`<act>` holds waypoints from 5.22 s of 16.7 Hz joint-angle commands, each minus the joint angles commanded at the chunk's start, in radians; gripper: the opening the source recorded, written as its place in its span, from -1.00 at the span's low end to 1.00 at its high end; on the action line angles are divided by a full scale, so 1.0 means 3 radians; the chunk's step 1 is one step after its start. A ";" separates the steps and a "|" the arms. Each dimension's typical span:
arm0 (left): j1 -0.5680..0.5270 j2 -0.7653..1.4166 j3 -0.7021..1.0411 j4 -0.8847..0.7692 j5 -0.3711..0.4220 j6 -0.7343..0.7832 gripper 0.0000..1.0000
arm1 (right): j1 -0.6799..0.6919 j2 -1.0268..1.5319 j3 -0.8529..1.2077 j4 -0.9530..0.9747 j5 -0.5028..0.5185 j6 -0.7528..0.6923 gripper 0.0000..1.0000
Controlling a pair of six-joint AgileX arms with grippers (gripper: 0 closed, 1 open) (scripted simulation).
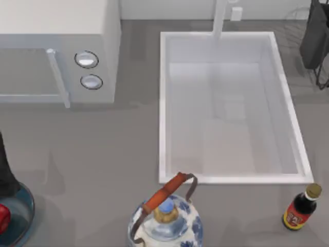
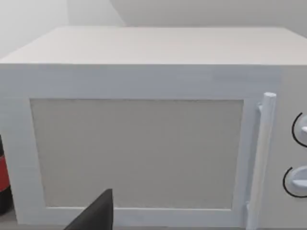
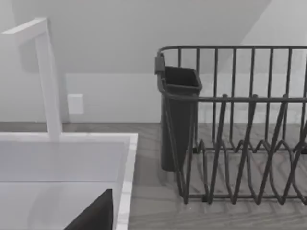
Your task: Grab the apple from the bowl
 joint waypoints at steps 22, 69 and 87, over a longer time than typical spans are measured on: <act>0.0000 0.0000 0.0000 0.0000 0.0000 0.0000 1.00 | 0.0000 0.0000 0.0000 0.0000 0.0000 0.0000 1.00; 0.0363 0.4759 0.1724 -0.2201 0.0001 0.0423 0.70 | 0.0000 0.0000 0.0000 0.0000 0.0000 0.0000 1.00; 0.0363 0.4759 0.1724 -0.2201 0.0001 0.0423 -1.00 | 0.0000 0.0000 0.0000 0.0000 0.0000 0.0000 1.00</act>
